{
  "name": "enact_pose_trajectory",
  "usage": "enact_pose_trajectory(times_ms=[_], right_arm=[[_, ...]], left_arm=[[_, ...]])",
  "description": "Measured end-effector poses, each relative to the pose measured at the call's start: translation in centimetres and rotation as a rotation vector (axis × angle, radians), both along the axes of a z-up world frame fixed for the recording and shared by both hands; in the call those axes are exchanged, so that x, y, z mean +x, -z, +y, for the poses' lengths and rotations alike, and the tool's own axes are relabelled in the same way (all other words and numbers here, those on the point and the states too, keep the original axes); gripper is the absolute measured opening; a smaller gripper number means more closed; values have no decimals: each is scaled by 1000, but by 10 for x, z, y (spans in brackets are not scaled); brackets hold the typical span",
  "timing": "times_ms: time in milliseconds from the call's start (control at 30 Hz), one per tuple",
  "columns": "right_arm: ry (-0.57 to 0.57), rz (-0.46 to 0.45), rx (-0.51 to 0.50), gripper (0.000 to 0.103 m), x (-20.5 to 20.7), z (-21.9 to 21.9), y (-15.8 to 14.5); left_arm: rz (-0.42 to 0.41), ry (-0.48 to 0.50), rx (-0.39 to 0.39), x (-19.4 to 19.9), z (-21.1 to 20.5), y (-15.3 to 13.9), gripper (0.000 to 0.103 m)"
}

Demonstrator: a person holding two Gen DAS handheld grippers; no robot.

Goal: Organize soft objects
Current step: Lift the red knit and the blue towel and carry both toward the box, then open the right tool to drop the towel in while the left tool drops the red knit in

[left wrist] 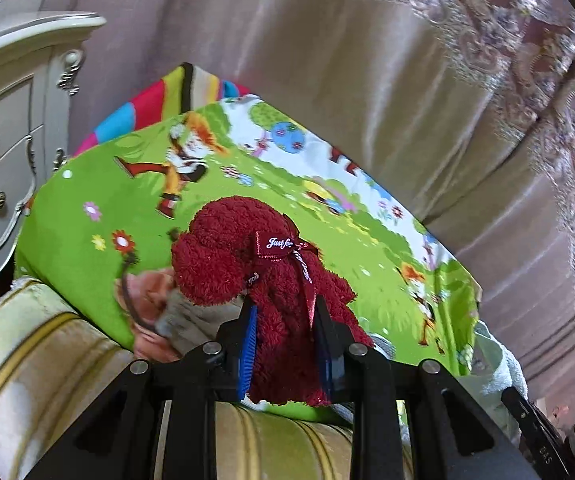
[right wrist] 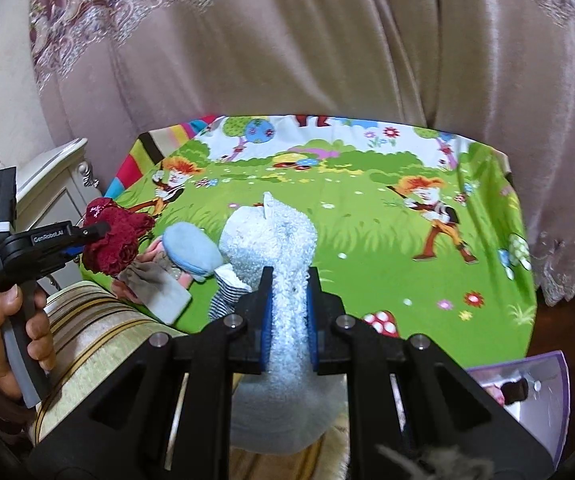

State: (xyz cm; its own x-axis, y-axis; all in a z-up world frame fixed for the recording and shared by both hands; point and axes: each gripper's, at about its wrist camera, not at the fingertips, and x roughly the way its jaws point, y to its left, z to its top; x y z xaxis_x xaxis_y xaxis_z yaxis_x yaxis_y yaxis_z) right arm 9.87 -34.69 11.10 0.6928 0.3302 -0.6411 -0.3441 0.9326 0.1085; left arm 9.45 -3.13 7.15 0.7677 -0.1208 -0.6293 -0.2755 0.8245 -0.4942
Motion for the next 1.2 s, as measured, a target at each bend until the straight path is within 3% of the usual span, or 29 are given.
enact_pose_trajectory(times_ms=[767,1067,1200], right_arm=[[297,23,-15,17,-60,-133,5],[324,62,20,18,-70,-156,21],[310,77,27,36,-66,-152,28]], left_arm=[[5,428,18,-11,-161,-11,27],[9,520,51,-20,-200,-15,27],[6,546,66,-22,-210,-20,27]])
